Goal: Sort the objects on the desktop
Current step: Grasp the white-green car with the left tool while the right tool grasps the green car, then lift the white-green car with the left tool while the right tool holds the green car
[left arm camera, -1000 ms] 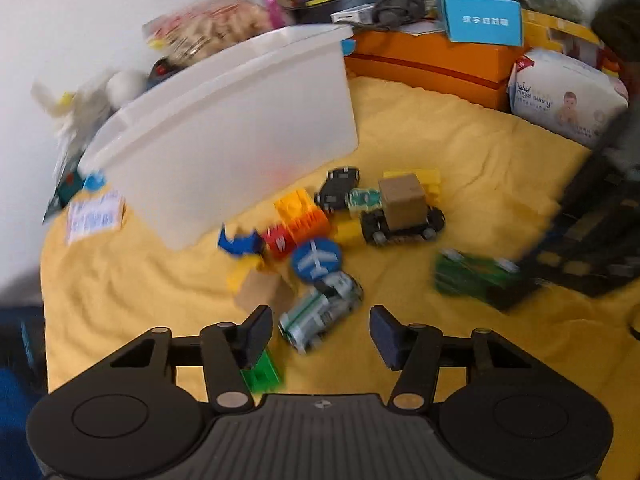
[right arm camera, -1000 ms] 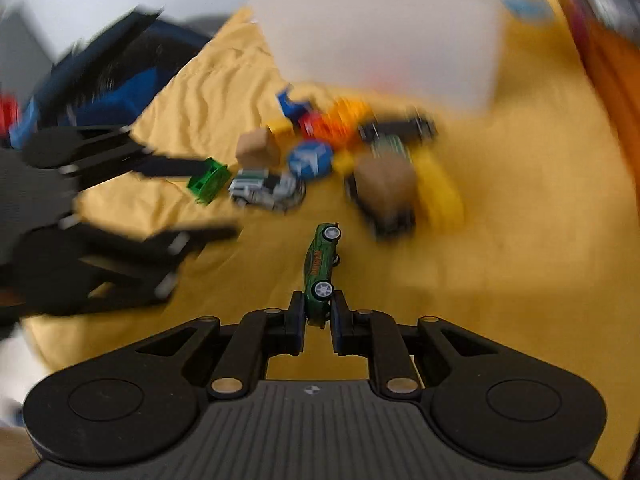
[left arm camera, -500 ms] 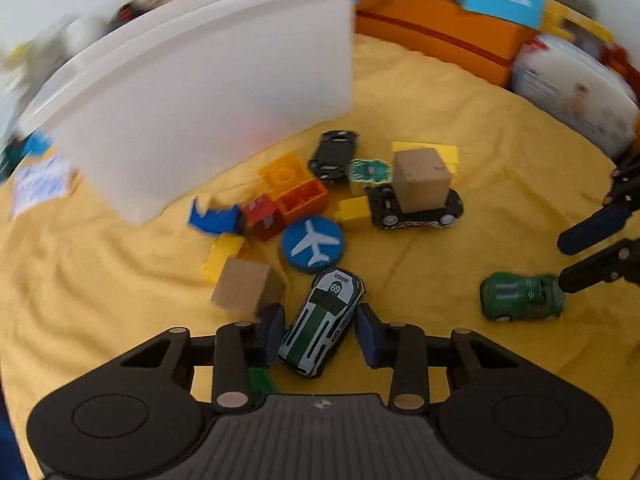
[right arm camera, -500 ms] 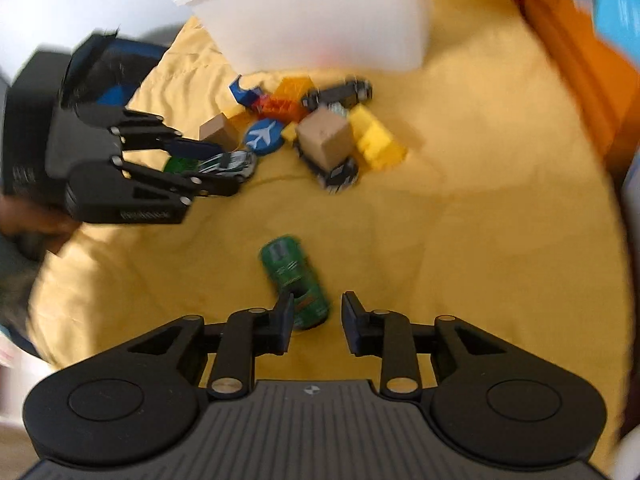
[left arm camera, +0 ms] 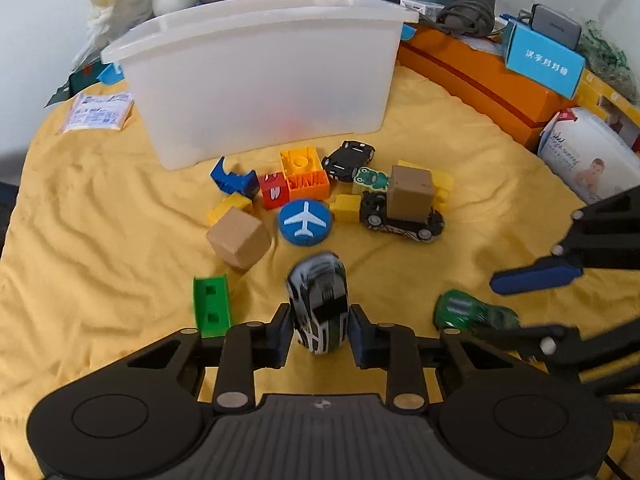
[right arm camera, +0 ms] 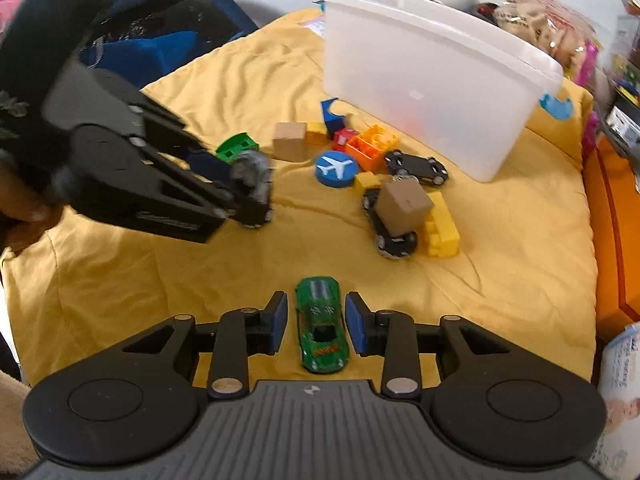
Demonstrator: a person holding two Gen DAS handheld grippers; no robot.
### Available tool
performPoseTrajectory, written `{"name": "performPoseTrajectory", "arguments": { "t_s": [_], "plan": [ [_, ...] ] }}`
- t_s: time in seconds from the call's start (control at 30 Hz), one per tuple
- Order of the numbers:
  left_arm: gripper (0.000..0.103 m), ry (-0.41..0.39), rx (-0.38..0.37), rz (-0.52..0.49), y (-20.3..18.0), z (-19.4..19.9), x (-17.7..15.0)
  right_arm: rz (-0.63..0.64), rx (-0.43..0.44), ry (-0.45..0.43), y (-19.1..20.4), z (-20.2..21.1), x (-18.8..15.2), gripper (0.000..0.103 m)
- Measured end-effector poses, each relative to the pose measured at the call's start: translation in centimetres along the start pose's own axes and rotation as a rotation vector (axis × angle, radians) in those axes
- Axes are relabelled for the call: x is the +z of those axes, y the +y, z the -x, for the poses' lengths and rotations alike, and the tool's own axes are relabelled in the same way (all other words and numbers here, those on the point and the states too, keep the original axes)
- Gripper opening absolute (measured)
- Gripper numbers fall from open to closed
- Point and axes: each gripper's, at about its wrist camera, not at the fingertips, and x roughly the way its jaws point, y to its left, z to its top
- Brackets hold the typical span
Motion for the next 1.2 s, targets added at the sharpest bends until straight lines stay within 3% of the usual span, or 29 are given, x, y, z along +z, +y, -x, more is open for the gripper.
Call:
{"name": "performPoseTrajectory", "arguments": {
  "t_s": [0.13,0.3,0.53,0.63,0.8,0.9,1.2],
  "plan": [
    [0.038,0.007,0.046,0.003,-0.2,-1.7,0.9,0.014,-0.019,-0.006,0.4,-0.1,0.1,0.037],
    [0.033,0.015,0.053,0.074,-0.2,-2.0,1.1,0.002,-0.036,-0.007,0.1,0.3,-0.3,0.039],
    [0.033,0.032,-0.058,0.187,0.0,3.6,-2.0,0.000,-0.040,-0.033,-0.1,1.0,-0.6,0.042],
    [0.033,0.050,-0.103,0.227,-1.0,4.1,-4.0,0.011,-0.022,-0.010,0.2,0.2,-0.9,0.042],
    [0.036,0.057,-0.024,0.189,-2.2,3.5,-5.7,0.035,-0.030,0.006,0.6,-1.1,-0.8,0.042],
    [0.046,0.015,0.009,0.157,-2.4,4.2,-5.8,0.044,-0.030,0.027,0.5,-1.8,-0.8,0.042],
    [0.044,0.039,0.021,0.096,-4.1,2.9,-6.4,0.022,-0.018,0.045,0.1,-2.2,-1.2,0.043]
  ]
}}
